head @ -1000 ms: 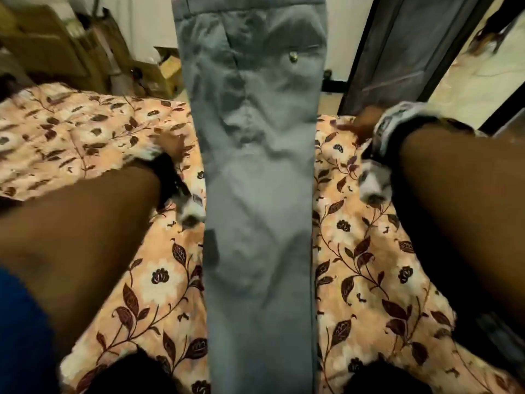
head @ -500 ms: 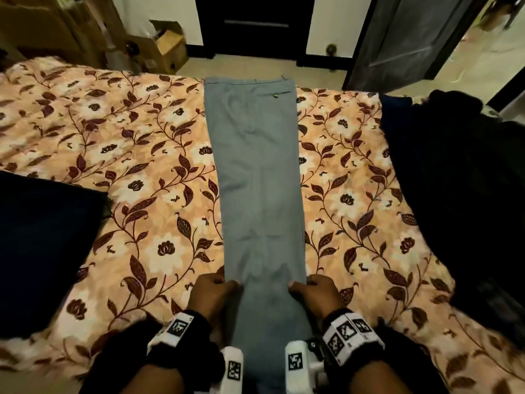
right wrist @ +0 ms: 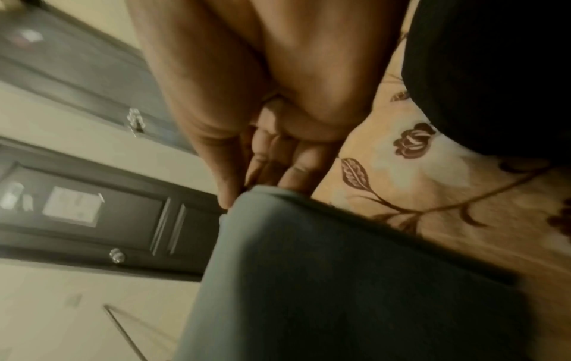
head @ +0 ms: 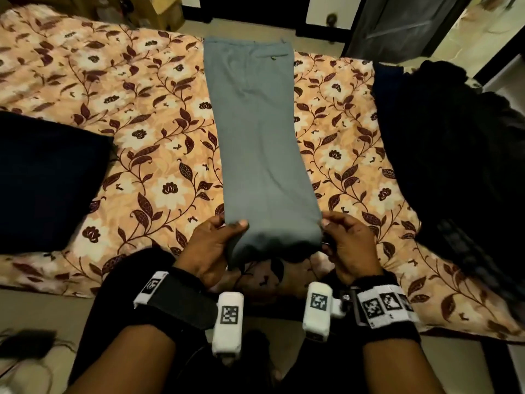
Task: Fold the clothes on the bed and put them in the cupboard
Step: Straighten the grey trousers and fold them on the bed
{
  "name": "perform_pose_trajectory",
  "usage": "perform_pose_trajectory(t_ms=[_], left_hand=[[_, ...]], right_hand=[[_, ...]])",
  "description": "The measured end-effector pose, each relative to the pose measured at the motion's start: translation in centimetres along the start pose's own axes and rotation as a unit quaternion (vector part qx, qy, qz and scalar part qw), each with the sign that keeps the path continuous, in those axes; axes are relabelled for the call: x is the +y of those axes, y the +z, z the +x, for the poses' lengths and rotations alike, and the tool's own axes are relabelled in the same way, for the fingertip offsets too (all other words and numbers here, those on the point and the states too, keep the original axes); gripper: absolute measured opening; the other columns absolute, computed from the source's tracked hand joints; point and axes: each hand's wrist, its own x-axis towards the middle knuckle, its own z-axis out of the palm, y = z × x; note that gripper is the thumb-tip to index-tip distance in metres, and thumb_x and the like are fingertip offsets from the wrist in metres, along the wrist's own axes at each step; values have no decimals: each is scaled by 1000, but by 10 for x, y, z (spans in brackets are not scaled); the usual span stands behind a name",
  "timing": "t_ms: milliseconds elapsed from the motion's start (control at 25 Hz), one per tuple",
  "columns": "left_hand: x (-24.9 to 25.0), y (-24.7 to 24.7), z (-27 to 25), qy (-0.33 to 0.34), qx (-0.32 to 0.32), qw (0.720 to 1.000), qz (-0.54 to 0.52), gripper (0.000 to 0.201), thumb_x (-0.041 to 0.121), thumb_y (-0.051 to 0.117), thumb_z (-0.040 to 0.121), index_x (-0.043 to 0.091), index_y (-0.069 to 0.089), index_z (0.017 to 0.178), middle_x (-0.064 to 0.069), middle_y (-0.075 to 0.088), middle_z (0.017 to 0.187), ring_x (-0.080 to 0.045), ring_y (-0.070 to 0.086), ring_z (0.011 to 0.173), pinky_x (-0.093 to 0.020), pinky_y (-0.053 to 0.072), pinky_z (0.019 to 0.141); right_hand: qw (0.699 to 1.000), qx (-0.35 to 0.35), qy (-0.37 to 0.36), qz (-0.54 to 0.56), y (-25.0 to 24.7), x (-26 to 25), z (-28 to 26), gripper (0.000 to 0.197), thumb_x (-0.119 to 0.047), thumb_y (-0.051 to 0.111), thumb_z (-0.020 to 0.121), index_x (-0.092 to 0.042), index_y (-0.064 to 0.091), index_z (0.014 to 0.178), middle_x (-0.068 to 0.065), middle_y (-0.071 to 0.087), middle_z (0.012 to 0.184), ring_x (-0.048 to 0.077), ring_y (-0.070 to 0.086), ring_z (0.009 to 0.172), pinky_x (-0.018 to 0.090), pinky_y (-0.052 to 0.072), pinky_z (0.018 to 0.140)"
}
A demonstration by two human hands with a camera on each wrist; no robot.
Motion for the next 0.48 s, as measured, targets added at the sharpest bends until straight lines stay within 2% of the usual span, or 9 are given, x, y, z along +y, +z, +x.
perform_pose_trajectory(t_ms=[80,120,200,240,280,360,440,480], left_hand=[[-1,7,-9,-19,-4,1000,15,41,8,66,81,1,60,121,-20,70,112,-33,69,99,-43,60,77],[-3,8,-10,-44,-4,999,28,41,7,65,83,0,59,123,-20,70,112,-33,69,98,-45,59,81],[-6,7,-20,-71,2,996,50,41,5,65,84,-2,59,124,-21,69,112,-36,68,99,-50,56,86],[-2,5,-22,-65,-2,997,52,43,7,67,80,-1,60,122,-22,69,113,-37,68,99,-49,57,84],[4,4,-24,-57,-5,997,59,46,11,69,77,1,61,121,-22,69,113,-37,67,99,-47,58,79],[13,2,-32,-57,-19,996,68,52,14,71,73,1,61,122,-22,68,115,-36,67,97,-44,60,72],[14,-2,-40,-58,-12,996,73,47,12,69,78,1,61,123,-21,69,114,-36,67,100,-46,60,73],[12,-3,-45,-57,-4,995,78,42,11,67,82,0,61,122,-21,69,114,-37,67,102,-48,59,75]], right_hand=[[994,-91,46,-42,-1,-8,-14,8,-15,60,92,-10,65,95,6,73,82,23,68,71,29,53,51],[986,-129,70,-82,4,-8,-17,5,-14,62,90,-10,64,93,8,72,83,26,67,73,32,55,57],[984,-129,72,-103,6,-4,-30,11,-5,68,83,-9,61,91,16,71,89,30,66,79,44,55,75],[987,-116,72,-80,4,-4,-33,16,-3,70,81,-8,59,91,19,71,90,32,66,80,48,51,78],[989,-115,75,-56,0,-3,-37,17,-4,70,81,-8,57,91,20,71,89,32,66,78,49,49,76],[986,-138,78,-51,-5,-3,-49,14,-3,69,81,-8,56,87,15,71,80,27,67,69,40,51,67],[986,-130,78,-66,-7,-2,-58,12,-1,68,82,-7,58,82,11,69,73,21,63,60,28,49,52],[987,-121,80,-70,-8,-2,-59,11,-1,68,82,-7,58,83,12,68,73,21,61,59,26,48,50]])
